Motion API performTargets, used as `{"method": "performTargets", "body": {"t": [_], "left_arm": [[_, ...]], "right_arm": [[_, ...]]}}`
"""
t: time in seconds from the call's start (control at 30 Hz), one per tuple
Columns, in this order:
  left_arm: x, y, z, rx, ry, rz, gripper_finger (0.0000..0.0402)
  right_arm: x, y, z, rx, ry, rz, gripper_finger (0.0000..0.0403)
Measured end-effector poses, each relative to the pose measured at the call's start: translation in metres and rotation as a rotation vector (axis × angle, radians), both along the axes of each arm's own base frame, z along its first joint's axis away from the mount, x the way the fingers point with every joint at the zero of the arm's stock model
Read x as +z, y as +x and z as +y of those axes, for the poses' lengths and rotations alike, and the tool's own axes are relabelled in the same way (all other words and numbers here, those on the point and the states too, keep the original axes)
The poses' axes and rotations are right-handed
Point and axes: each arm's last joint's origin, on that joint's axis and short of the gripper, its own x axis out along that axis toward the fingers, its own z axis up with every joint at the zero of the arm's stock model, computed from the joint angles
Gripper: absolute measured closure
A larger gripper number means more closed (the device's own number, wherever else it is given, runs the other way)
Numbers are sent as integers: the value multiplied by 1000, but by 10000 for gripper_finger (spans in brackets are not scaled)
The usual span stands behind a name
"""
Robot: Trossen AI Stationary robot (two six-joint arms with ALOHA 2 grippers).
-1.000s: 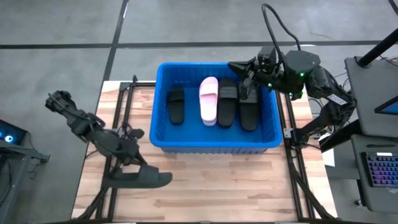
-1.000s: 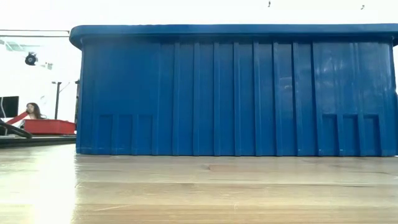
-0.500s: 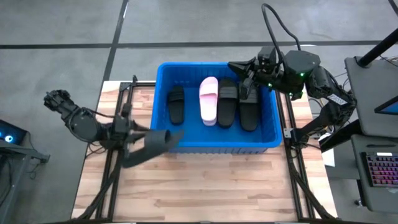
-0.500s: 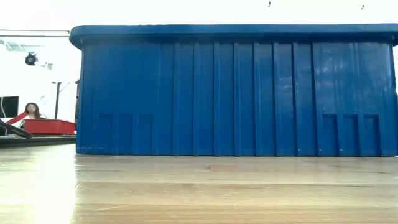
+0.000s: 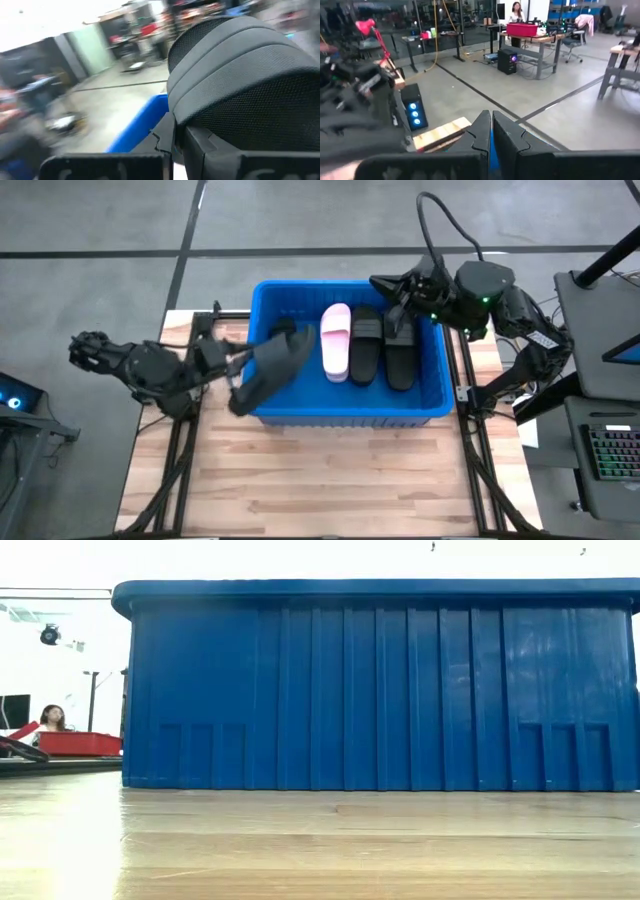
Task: Pick and place slides into bin
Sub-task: Put the black slide into the blue bin
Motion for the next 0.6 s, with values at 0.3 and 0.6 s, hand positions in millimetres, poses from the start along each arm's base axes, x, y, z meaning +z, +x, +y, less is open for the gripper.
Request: {"method": "performTargets", "body": {"t": [0.3,0.6], "left_arm": [[-8,47,26,312,105,116,401],[-27,107,65,497,128,236,401]], "right_arm": [[4,-25,-3,-104,-83,75,394],[5,-46,-7,-244,-194,193,394]]}}
